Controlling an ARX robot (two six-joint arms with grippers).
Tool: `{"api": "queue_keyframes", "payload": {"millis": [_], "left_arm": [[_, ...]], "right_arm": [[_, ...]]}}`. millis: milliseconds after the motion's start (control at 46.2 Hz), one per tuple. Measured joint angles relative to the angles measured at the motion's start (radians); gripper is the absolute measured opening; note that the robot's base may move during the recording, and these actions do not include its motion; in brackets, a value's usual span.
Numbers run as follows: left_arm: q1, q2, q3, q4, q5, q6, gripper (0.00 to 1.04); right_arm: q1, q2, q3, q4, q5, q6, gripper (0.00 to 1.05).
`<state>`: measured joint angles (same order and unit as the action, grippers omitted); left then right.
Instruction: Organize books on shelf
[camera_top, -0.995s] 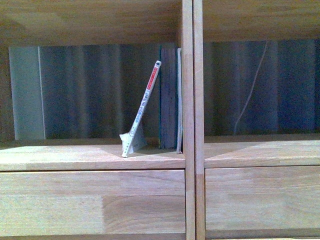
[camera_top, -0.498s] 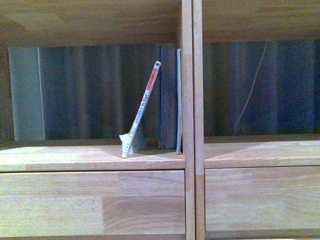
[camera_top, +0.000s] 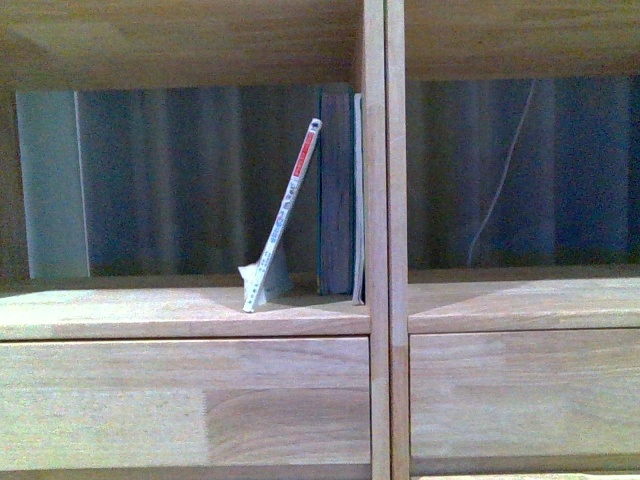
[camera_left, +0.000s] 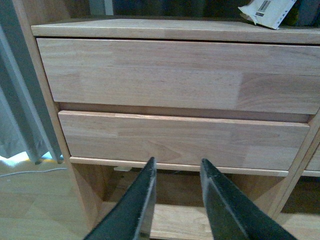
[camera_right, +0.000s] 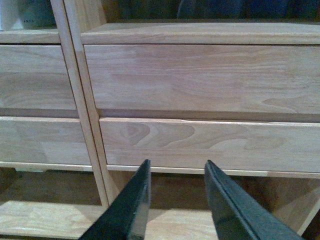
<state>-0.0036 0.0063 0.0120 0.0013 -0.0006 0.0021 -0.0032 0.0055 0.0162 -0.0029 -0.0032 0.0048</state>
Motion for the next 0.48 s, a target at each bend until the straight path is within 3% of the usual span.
{"api": "queue_keyframes", "payload": {"millis": [281,368,476], "left_arm": [[0.000,0.000,0.000,0.000,0.000,0.000,0.88],[0.000,0.000,0.000,0.000,0.000,0.000,0.99],[0.000,0.000,0.000,0.000,0.000,0.000,0.97]], "right_arm": [[0.000,0.000,0.000,0.000,0.000,0.000,0.89],[0.000,0.000,0.000,0.000,0.000,0.000,0.99],[0.000,0.000,0.000,0.000,0.000,0.000,0.98]]}}
